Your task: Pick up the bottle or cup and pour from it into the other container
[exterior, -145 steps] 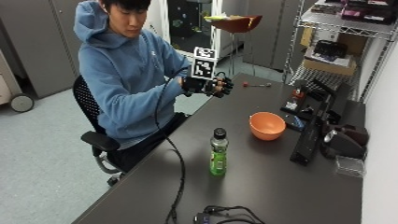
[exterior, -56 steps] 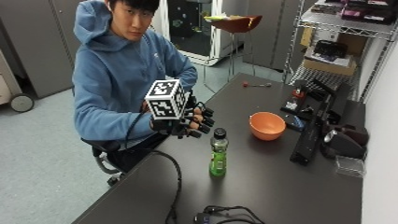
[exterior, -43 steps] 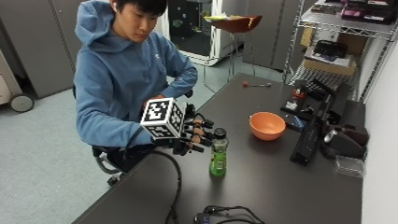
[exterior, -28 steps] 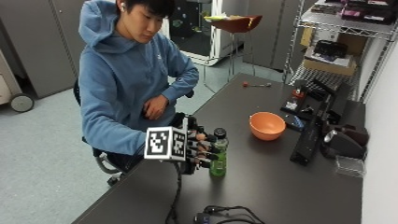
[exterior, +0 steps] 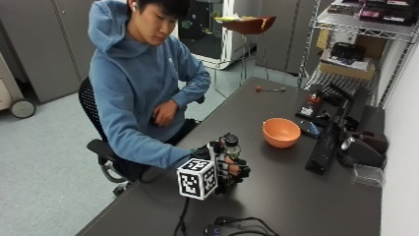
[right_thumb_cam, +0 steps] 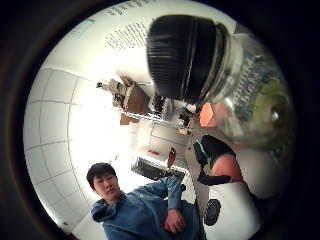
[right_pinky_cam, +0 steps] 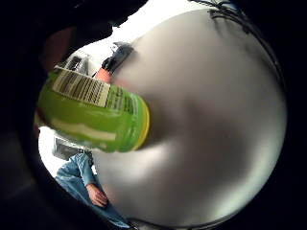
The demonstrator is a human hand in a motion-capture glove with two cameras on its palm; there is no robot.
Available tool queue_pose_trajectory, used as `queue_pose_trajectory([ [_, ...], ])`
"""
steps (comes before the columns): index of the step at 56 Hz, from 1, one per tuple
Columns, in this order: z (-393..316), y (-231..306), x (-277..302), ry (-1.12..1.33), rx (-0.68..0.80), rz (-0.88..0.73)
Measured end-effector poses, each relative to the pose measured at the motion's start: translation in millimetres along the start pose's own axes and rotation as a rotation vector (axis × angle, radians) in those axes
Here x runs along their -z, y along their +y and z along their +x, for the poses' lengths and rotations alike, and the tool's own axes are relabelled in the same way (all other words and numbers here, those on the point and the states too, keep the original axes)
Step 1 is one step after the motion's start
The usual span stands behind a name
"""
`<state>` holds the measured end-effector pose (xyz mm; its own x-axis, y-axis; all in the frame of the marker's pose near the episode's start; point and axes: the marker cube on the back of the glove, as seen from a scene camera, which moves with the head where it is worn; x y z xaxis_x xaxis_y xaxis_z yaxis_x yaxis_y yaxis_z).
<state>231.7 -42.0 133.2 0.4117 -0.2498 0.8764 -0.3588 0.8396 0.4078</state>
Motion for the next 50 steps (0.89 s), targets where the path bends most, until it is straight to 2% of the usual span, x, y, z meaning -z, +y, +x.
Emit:
queue_pose_trajectory([
  [9, 1.3, -11.0, -12.6, -0.131, -0.008, 0.093],
  [17, -3.0, -18.2, -24.4, -0.106, 0.008, 0.124],
  [38, -55.3, -50.5, -55.9, 0.031, 0.05, 0.033],
  [50, -90.7, -82.1, -67.5, 0.292, 0.054, -0.065],
])
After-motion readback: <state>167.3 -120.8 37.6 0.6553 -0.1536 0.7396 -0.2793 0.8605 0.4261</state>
